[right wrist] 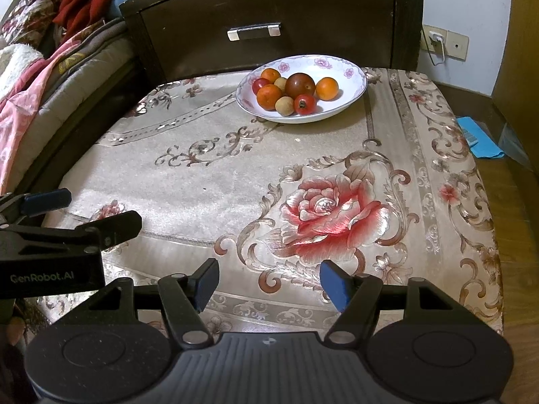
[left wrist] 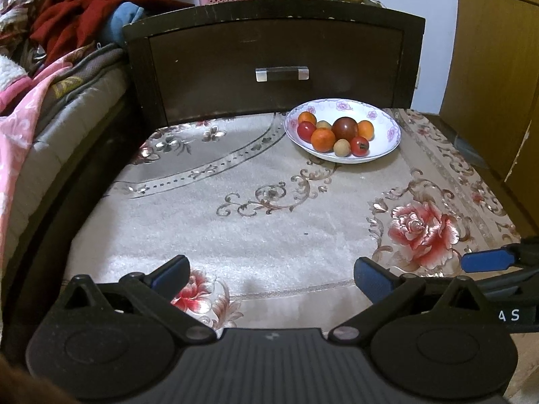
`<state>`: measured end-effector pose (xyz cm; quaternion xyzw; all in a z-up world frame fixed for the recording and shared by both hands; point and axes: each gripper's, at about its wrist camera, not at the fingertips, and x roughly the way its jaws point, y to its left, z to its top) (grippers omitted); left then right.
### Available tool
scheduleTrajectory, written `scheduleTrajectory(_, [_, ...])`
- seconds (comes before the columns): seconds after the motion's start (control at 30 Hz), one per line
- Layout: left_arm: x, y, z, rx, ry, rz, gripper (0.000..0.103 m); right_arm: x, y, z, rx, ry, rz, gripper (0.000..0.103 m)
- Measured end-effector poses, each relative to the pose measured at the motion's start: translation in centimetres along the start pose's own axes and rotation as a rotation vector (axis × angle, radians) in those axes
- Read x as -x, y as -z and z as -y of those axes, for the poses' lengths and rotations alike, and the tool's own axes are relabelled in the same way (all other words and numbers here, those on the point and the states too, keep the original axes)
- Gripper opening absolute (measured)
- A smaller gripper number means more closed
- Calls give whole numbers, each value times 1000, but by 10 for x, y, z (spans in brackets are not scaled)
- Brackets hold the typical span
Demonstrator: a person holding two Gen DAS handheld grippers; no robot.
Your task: Organize fruits
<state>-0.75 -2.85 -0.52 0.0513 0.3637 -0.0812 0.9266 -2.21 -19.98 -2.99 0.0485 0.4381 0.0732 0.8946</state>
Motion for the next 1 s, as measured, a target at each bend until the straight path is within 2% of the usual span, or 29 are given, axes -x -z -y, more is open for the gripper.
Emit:
scheduleTrajectory(0.73, [-6, 2, 0, 1, -12, -23, 103, -4, 2, 3, -4, 6, -17, 62])
scheduleTrajectory(1.0, [-8, 3, 0, -7, -45, -30, 103, -6, 3, 6, -4, 9, -23, 63])
